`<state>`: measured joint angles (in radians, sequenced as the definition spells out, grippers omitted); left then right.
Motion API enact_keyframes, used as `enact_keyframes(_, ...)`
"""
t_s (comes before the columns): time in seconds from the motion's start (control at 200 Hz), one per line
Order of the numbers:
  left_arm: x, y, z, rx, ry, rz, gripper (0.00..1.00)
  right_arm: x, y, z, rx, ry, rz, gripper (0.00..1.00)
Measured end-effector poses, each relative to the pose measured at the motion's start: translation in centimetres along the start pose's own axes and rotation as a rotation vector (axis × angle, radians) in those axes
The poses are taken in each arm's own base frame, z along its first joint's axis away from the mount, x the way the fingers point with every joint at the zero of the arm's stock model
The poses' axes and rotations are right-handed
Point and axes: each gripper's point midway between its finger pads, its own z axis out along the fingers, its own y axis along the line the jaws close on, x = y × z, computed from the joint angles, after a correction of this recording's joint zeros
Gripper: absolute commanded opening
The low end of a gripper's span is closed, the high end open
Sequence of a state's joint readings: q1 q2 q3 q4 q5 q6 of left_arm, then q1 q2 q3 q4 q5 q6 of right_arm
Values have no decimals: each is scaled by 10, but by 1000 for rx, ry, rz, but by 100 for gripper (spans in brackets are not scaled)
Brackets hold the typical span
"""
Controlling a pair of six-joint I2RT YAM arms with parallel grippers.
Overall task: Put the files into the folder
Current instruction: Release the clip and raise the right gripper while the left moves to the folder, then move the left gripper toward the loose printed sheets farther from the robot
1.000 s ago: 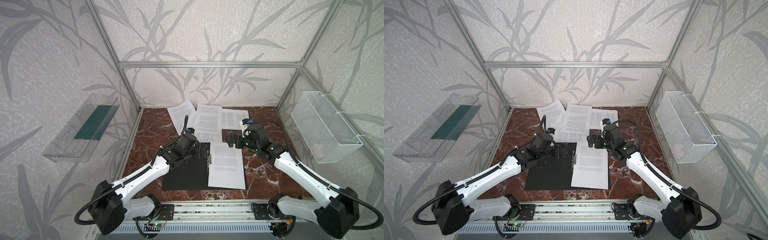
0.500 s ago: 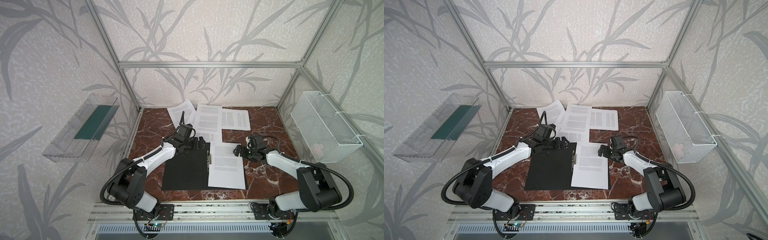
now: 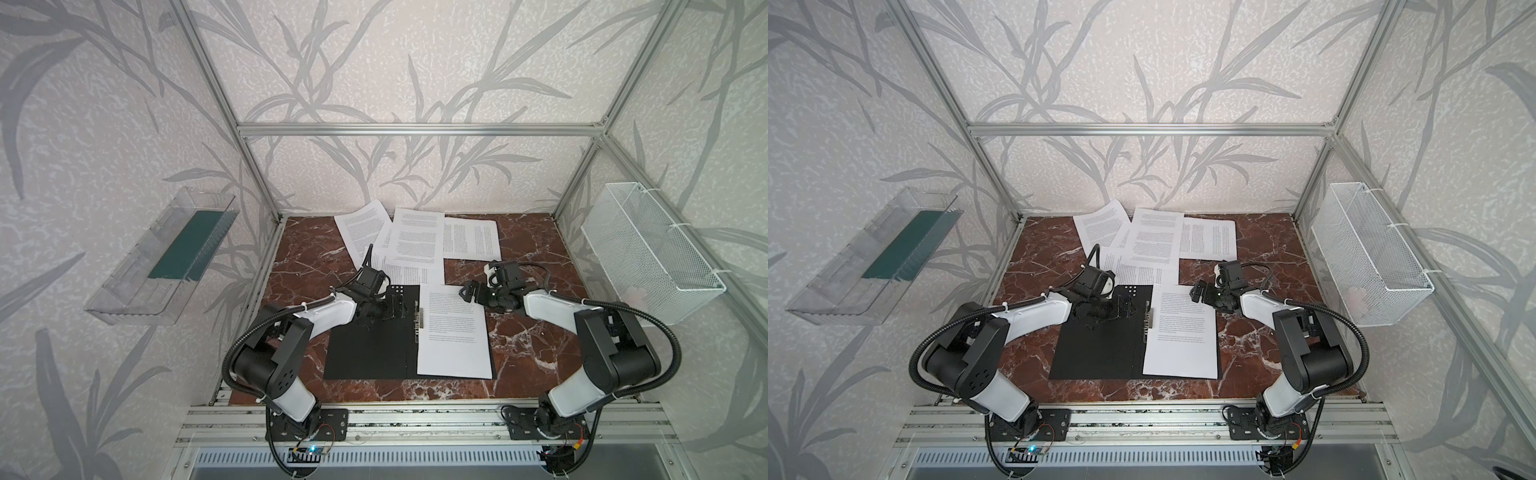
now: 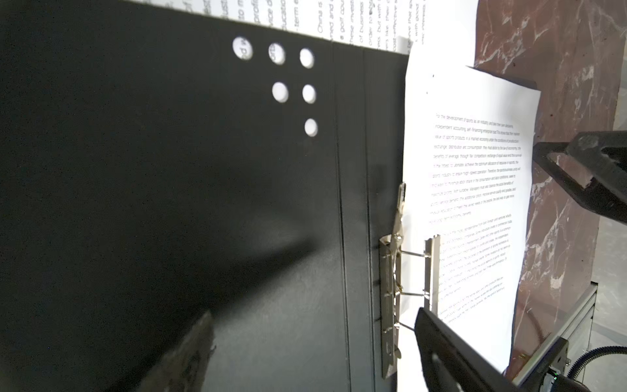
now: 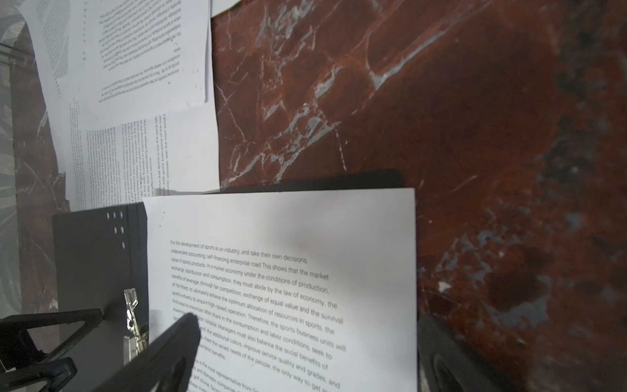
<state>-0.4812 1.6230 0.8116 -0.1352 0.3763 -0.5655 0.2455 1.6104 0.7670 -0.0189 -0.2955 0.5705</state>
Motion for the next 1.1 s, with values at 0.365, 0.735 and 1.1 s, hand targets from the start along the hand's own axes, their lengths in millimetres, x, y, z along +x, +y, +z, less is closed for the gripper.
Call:
enact_keyframes(0.365,-18,-1,14,30,-59,36,92,-4,-4,0,16,-16,-21,99)
enact_keyframes(0.735,-21,-4,13,59,-99,41,91,6,9,-7,114,-23,-172,99)
enact_keyframes(1.1,-20,-4,12,74,-124,49,91,3,15,-9,173,-46,-233,99)
